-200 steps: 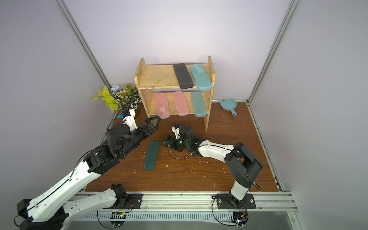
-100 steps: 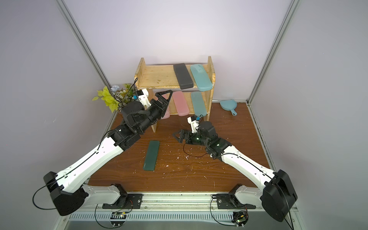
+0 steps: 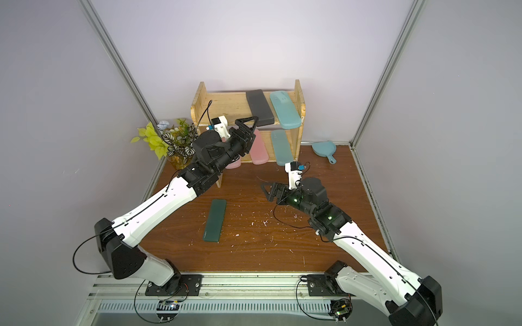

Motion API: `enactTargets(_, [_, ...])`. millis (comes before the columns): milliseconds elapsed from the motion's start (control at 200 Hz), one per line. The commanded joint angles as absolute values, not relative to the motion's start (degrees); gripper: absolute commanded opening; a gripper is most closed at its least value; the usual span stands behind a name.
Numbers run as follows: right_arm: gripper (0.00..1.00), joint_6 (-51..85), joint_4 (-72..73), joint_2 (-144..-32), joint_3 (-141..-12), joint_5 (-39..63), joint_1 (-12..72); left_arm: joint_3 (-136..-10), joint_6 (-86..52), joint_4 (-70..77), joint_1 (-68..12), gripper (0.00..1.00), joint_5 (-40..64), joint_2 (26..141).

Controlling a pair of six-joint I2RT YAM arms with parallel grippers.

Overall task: Remove the pencil cases from the shelf
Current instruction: Pick up the pencil case from the shelf.

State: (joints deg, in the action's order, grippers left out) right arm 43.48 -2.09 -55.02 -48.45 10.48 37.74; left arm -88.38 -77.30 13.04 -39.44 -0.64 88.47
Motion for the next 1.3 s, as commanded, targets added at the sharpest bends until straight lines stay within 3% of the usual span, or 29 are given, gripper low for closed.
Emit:
enactTargets(0, [0.88,42.5,-2.2,-52.4,-47.9,6.3,37.4,-90.7,-78.6,16.9,-38.4,0.87,0.9,89.3])
enactTargets(220, [0.86,42.4,-3.1,-49.2,-46.7,3.7,37.3,-91.6,-79.1,19.1,-38.2,0.73,1.1,91.1])
enactTargets(1106, [0.85,42.9,-4.1,-46.9,-46.1,2.5,37.0,-92.1,-78.9,19.9,-37.4,0.35,2.4,93.3])
enactTargets(1296, [0.85,42.9,-4.1,-46.7,-45.9,2.4,37.0,-91.3,-78.8,19.9,-37.3,0.31,2.1,92.2])
